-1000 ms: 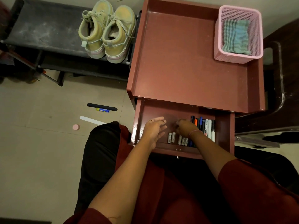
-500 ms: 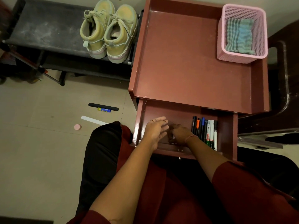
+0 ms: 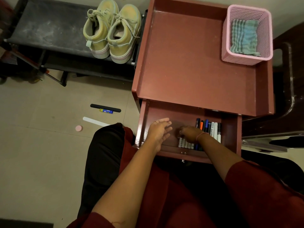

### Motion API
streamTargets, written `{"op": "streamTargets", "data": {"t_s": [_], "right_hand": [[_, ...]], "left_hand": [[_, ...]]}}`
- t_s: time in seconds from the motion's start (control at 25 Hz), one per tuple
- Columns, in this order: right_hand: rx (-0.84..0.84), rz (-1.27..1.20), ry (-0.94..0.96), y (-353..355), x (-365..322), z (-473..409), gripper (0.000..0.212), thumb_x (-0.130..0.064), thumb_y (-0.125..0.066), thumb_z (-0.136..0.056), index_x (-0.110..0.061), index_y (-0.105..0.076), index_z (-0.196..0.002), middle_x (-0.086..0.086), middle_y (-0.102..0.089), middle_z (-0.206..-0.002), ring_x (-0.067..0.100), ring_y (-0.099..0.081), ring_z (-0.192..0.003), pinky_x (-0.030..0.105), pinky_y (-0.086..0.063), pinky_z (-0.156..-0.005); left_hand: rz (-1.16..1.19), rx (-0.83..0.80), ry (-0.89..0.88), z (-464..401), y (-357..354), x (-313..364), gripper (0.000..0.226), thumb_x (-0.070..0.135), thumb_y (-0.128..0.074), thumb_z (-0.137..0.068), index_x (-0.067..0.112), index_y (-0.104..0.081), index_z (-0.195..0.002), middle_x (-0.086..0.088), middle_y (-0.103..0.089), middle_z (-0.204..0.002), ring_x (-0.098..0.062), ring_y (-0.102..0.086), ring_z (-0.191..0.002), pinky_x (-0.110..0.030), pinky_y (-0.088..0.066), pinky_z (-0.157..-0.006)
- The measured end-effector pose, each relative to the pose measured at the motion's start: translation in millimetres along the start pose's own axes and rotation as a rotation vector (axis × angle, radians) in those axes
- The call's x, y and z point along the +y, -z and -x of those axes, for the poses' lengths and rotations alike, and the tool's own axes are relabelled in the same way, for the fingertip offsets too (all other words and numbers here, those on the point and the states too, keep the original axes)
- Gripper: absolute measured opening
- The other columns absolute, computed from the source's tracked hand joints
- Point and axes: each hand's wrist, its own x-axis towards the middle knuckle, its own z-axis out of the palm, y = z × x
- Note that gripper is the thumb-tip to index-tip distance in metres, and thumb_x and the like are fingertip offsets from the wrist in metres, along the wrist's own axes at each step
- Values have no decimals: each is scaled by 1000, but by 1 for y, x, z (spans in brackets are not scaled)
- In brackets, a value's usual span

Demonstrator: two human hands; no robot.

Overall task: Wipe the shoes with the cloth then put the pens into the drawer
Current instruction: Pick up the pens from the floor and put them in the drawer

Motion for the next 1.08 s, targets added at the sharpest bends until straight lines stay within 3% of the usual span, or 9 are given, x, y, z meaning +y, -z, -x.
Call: {"op": "streamTargets", "data": {"t_s": [0.12,0.4,0.6,0.72,0.84,1.0,1.08], "right_hand": [[-20,40,20,2,1,2,47,6,-48,-88,-18,-57,-128,3,-43,-141,25,-50,-120,31,-43,-94],[70,8,-33,-5,-5,7,53,3,-46,-87,-27,-54,-129,2,-44,-139,24,-47,-123,38,-44,-98],[241,-252,-120,0,-14,23,39,-4,-42,-92,-19,-62,-121,6,-54,-126,25,-53,-115,35,-42,-100],[318,-286,-137,10,-22,39,42,2,-40,-90,-18,-64,-118,4,-56,-123,24,-53,-115,36,-42,-101],[303,-175,-168,23,-31,58,51,11,-38,-84,-19,-64,-117,3,-54,-120,24,-53,-112,36,-44,-95],[294,-247,-176,27,-37,78,39,2,-44,-90,-17,-68,-113,2,-55,-109,23,-54,-110,30,-41,-97],[331,-316,-196,32,-45,88,36,-1,-42,-92,-14,-69,-112,5,-59,-113,23,-56,-111,27,-40,-98]], "left_hand": [[-4,1,0,0,0,0,16,12,-60,-91,23,-65,-102,-1,-68,-112,-15,-65,-103,-28,-50,-80],[-13,-8,-11,0,0,0,16,13,-60,-91,22,-65,-104,-1,-68,-112,-15,-65,-101,-28,-51,-82],[1,5,-12,2,-1,1,18,11,-56,-93,21,-64,-105,0,-69,-111,-14,-65,-100,-26,-50,-76],[11,15,-8,8,3,2,24,9,-52,-94,17,-62,-115,-1,-67,-116,-15,-64,-104,-26,-49,-77],[32,17,-12,18,7,3,25,8,-52,-95,15,-59,-118,-4,-65,-120,-17,-62,-109,-28,-48,-84],[136,6,-44,35,19,9,29,6,-54,-93,13,-57,-121,-7,-64,-120,-19,-61,-110,-30,-46,-90],[209,-9,-83,47,26,16,31,7,-55,-93,12,-56,-124,-4,-64,-116,-18,-60,-108,-29,-46,-88]]}}
